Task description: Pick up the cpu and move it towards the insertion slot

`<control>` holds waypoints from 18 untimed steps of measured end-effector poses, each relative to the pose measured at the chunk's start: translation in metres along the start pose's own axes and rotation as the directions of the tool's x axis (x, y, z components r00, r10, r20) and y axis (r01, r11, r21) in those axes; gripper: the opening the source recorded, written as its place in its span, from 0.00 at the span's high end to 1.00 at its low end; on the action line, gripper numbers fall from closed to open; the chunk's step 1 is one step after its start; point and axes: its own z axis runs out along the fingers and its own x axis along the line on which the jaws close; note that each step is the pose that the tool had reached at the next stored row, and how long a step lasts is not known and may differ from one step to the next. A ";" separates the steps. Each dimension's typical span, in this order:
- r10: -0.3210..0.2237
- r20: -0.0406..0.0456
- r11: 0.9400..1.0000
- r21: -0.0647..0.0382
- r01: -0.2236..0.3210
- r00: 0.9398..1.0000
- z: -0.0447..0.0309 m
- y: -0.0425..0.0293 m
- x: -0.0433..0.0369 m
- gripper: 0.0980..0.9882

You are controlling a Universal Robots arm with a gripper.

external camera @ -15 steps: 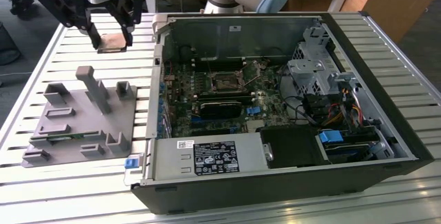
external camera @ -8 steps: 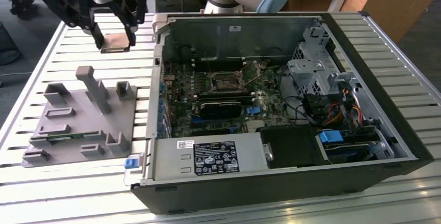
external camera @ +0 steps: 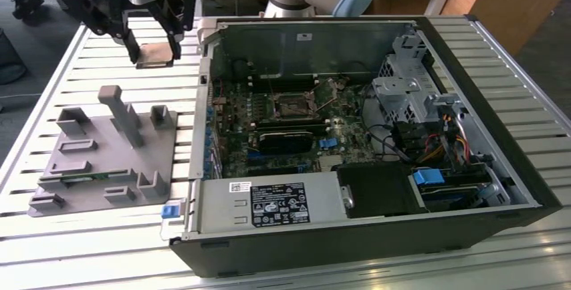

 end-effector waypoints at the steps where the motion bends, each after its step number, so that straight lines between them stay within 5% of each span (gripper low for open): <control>1: 0.000 0.000 1.000 0.000 0.000 1.000 0.0000 0.0000 -0.0008 0.50; 18: 0.000 0.000 1.000 0.000 0.000 1.000 0.0002 -0.0004 -0.0144 0.50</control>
